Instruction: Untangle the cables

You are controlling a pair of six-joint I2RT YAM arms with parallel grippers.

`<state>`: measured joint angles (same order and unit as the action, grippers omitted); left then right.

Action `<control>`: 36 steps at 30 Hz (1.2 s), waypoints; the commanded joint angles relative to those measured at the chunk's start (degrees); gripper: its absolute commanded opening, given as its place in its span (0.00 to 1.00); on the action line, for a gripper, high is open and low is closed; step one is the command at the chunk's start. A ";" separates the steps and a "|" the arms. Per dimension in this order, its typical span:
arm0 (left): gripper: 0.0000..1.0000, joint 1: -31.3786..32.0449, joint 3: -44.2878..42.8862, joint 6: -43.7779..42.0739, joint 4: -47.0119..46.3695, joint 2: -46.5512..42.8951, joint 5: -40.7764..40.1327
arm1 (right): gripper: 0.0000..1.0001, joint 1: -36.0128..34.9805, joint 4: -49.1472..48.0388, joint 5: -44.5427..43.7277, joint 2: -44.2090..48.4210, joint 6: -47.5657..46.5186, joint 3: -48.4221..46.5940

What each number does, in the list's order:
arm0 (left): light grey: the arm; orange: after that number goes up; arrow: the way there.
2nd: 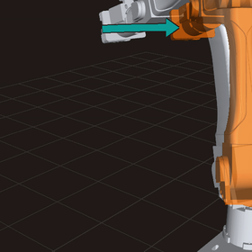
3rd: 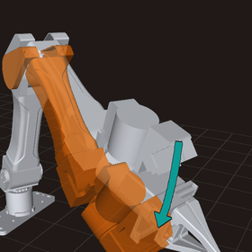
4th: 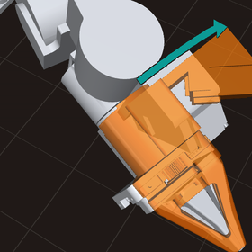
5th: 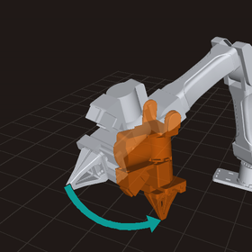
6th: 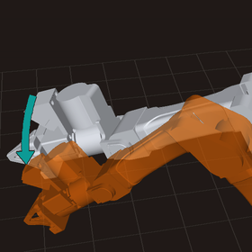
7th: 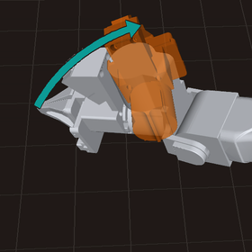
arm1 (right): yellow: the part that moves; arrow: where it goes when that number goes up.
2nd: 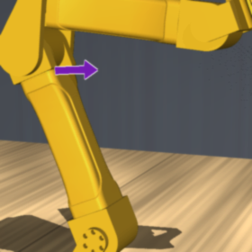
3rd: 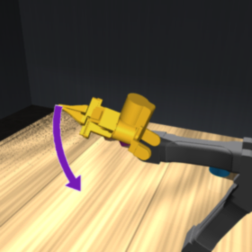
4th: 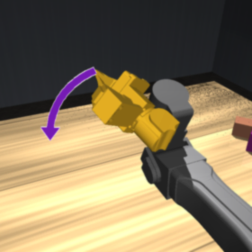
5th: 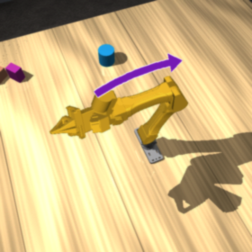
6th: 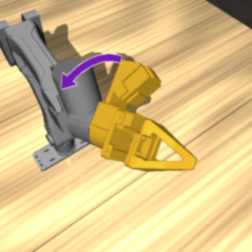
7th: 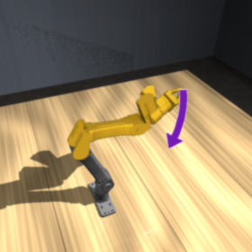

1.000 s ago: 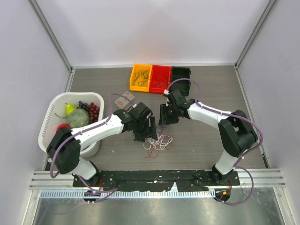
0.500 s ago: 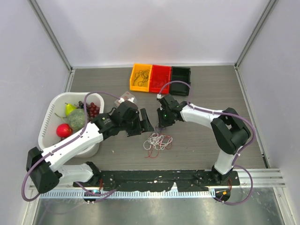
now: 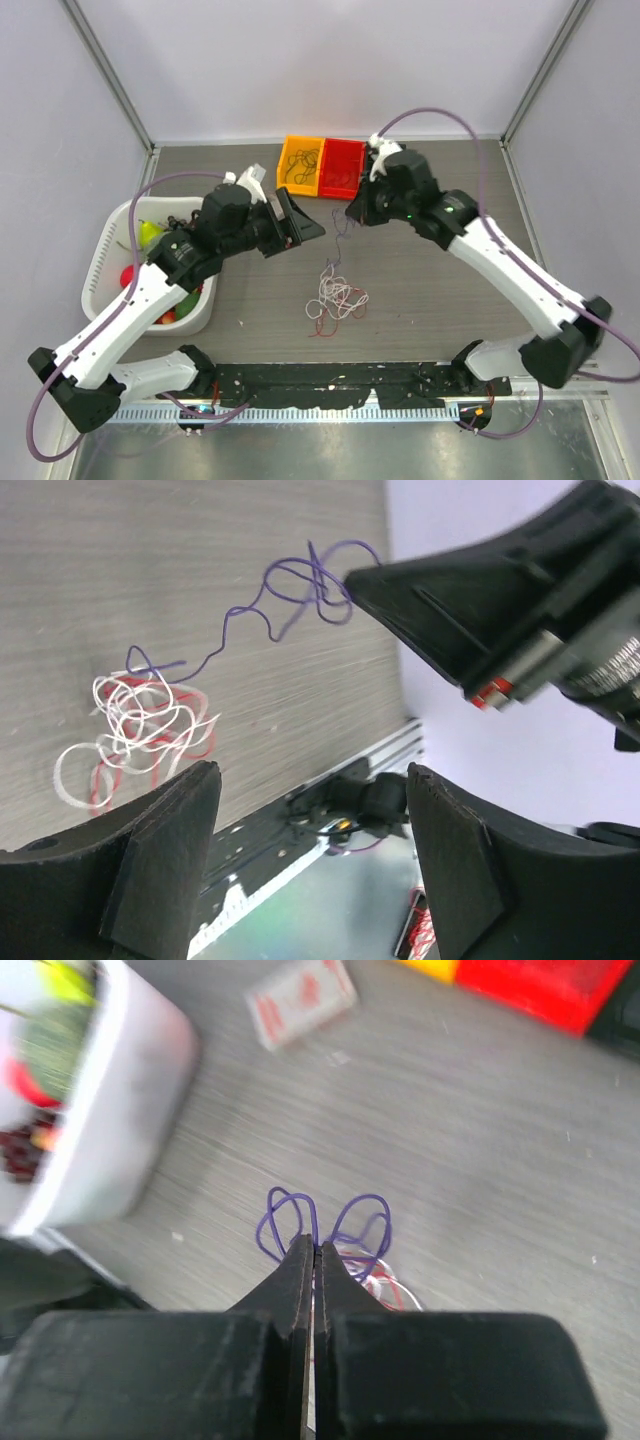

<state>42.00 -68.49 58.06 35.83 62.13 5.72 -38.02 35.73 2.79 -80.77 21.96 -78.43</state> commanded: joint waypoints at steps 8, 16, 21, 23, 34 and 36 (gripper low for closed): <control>0.65 -1.22 -13.95 -9.89 -4.46 4.14 11.50 | 0.01 0.40 3.12 6.97 10.81 10.90 -14.27; 0.77 -0.17 -3.18 -22.01 -13.93 -0.77 9.50 | 0.01 0.40 -1.79 13.02 11.78 21.45 -18.77; 0.88 4.05 8.09 -28.17 -31.50 -5.09 2.30 | 0.01 0.49 -4.35 15.40 12.22 27.87 -18.33; 0.86 4.93 8.72 -29.85 -35.38 -3.34 1.23 | 0.01 0.49 -5.05 15.93 12.48 29.45 -18.25; 0.39 6.34 10.81 -27.14 -46.54 9.33 -1.76 | 0.01 0.40 -6.81 16.55 13.19 34.55 -22.62; 0.33 6.34 16.34 -23.63 -50.32 8.54 -2.72 | 0.01 0.40 -8.12 16.64 12.31 35.61 -26.40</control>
<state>48.05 -58.41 30.37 -5.56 71.72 5.34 -37.69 33.56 18.37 -69.28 54.35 -96.90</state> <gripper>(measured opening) 0.375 0.027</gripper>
